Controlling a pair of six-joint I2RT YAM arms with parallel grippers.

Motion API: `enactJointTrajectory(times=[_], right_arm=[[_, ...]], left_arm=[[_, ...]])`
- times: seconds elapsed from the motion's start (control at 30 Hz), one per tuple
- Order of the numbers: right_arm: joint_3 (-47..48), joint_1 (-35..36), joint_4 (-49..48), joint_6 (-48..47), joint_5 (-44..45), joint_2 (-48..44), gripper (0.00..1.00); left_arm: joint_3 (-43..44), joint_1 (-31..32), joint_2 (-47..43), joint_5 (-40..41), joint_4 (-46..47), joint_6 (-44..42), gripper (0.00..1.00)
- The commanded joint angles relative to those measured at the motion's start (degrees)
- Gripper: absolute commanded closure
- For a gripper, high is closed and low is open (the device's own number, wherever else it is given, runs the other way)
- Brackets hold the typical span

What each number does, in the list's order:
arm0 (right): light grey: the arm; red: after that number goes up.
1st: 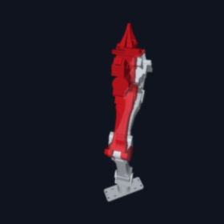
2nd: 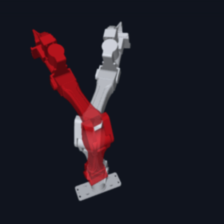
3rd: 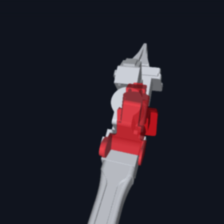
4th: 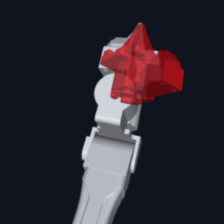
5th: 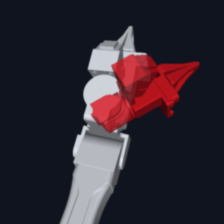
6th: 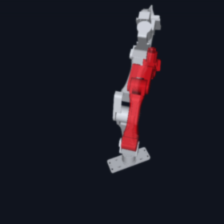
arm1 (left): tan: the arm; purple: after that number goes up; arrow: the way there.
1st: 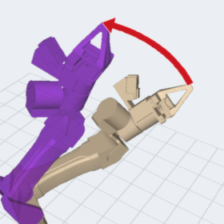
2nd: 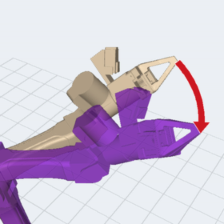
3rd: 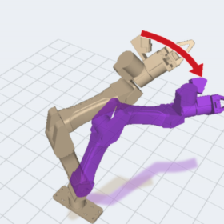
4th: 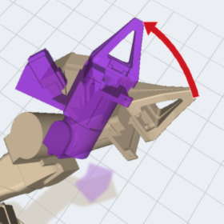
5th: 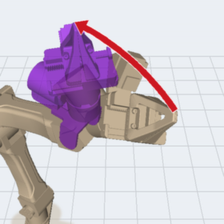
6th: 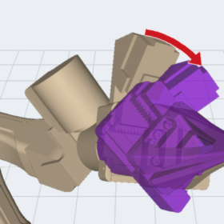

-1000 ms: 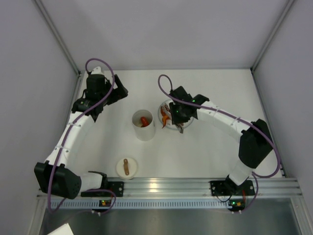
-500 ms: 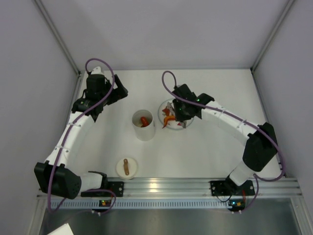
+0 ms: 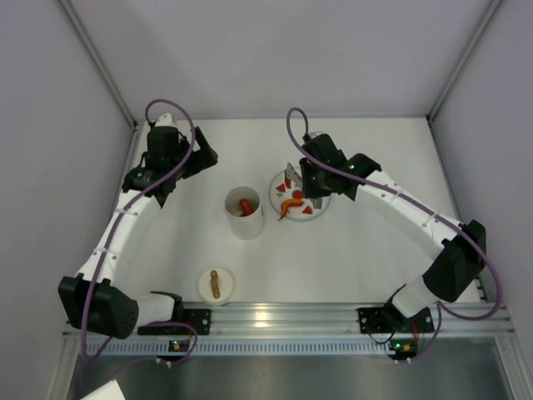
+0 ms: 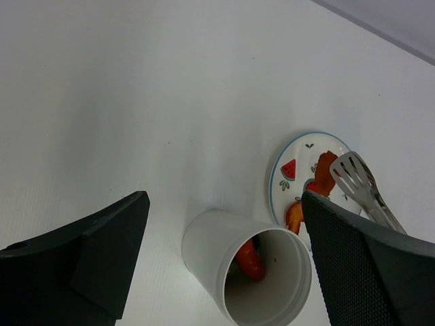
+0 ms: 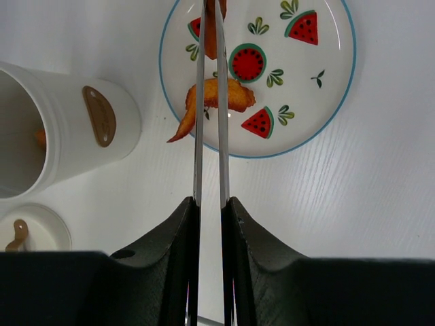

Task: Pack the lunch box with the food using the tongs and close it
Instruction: Pick up the fake food from the plate, then place the fake food in the packing box.

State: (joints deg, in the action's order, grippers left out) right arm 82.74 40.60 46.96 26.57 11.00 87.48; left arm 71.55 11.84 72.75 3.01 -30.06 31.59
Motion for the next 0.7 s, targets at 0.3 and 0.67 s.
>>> enactJointTrajectory(times=[0.3,0.67], right_arm=[[10.15,0.36,4.98,-2.04,-5.72,-7.68,0.83],[10.34,3.78,5.16,-1.96,-16.1,-12.51,0.82]], left_arm=[[0.43,0.21,-0.15,0.25,0.45,0.22,0.01],[0.52,0.21,0.37,0.33,0.53,0.4,0.01]])
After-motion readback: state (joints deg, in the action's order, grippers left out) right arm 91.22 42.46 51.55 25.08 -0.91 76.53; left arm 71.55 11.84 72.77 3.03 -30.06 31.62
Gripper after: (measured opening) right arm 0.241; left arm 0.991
